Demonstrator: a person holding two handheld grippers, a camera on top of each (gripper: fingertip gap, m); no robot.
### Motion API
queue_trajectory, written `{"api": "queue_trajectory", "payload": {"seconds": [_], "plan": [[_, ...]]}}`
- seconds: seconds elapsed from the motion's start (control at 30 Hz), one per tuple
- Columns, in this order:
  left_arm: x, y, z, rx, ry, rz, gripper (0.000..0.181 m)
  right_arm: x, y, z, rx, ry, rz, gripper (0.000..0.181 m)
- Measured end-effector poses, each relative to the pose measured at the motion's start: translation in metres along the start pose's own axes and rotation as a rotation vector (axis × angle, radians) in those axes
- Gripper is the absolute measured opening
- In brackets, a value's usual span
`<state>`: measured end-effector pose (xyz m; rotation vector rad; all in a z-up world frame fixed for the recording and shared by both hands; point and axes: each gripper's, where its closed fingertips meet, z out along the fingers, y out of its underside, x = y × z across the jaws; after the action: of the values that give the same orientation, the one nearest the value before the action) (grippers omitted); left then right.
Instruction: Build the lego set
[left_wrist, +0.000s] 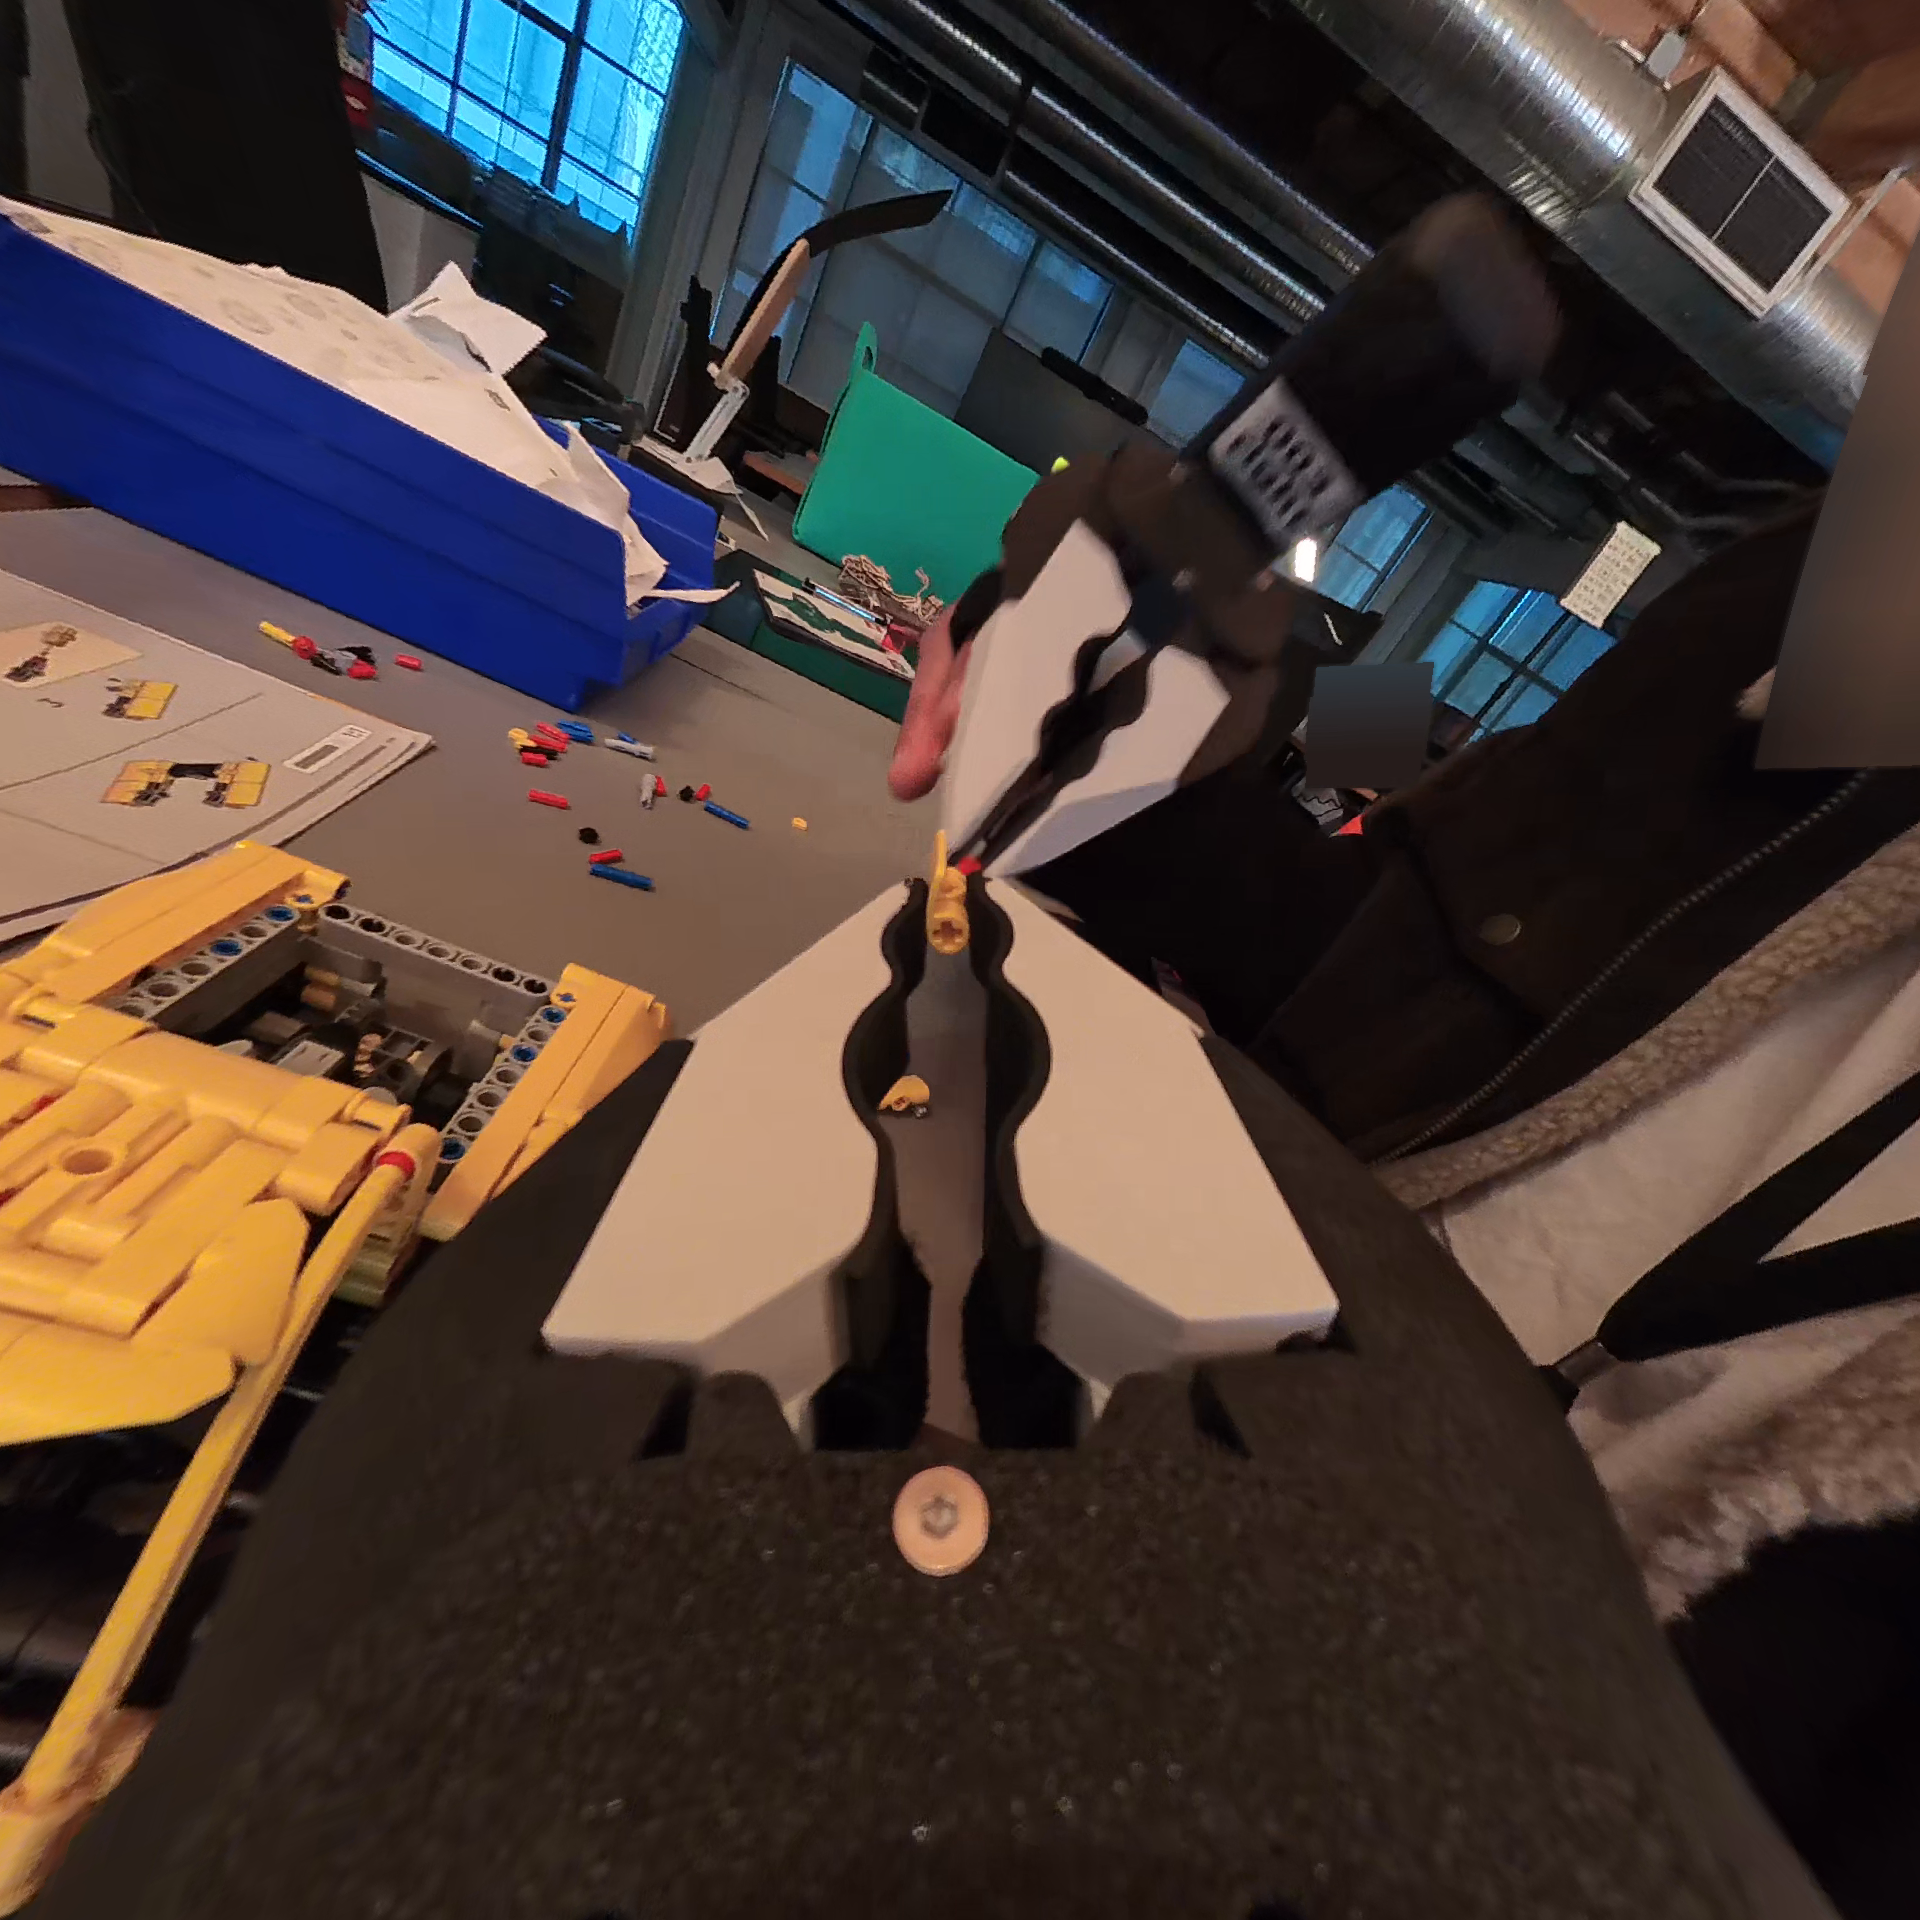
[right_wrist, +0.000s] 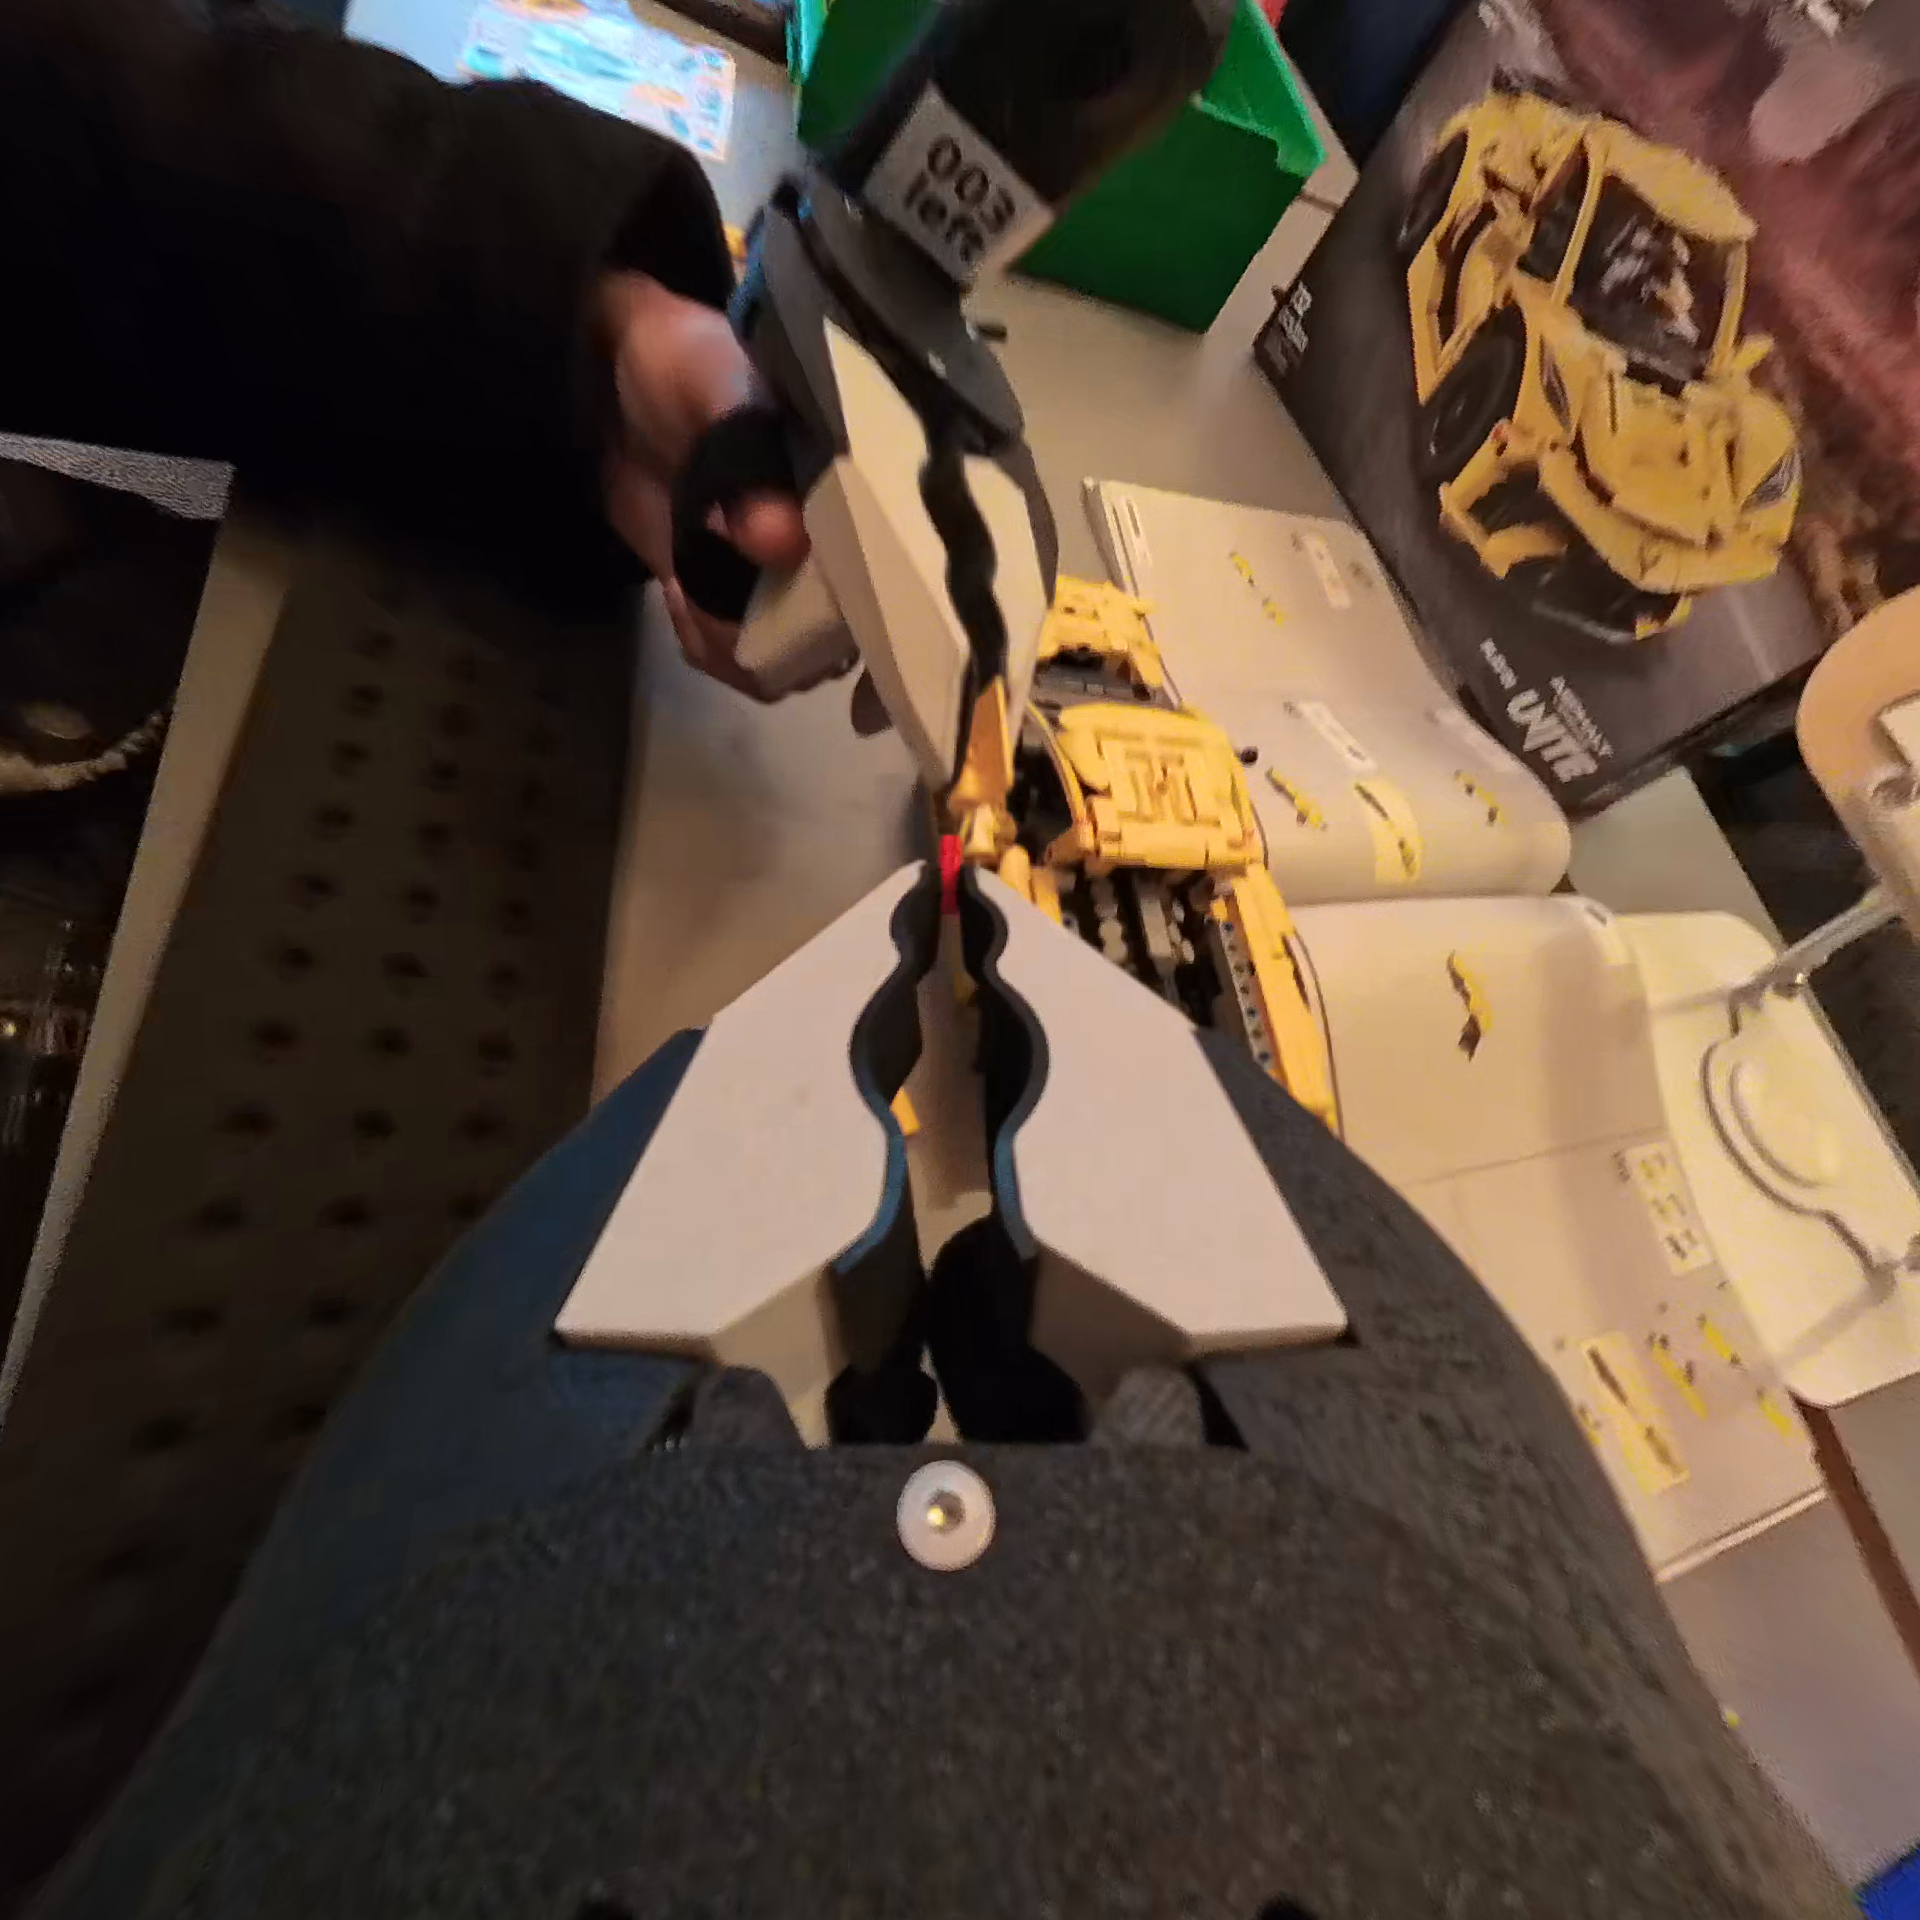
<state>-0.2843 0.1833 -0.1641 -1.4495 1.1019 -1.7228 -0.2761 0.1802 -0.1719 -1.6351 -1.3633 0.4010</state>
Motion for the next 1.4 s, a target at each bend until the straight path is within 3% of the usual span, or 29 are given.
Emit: {"api": "queue_trajectory", "payload": {"seconds": [0.57, 0.83, 1.0, 1.2, 1.4], "plan": [[0.000, -0.002, -0.001, 0.016, 0.005, -0.010, 0.006, 0.004, -0.006, 0.009, -0.102, 0.013, -0.070, 0.003], [-0.011, 0.010, 0.001, -0.044, -0.028, -0.074, 0.006, 0.002, 0.010, 0.018, -0.228, 0.072, -0.202, 0.001], [-0.021, 0.028, 0.004, -0.157, -0.112, -0.006, 0.006, -0.001, 0.029, 0.026, -0.357, 0.071, -0.271, 0.001], [-0.028, 0.039, 0.008, -0.246, -0.222, 0.186, 0.006, -0.003, 0.040, 0.028, -0.397, 0.057, -0.235, 0.002], [-0.025, 0.034, 0.008, -0.217, -0.209, 0.211, 0.006, -0.001, 0.034, 0.025, -0.281, 0.023, -0.103, 0.003]]}}
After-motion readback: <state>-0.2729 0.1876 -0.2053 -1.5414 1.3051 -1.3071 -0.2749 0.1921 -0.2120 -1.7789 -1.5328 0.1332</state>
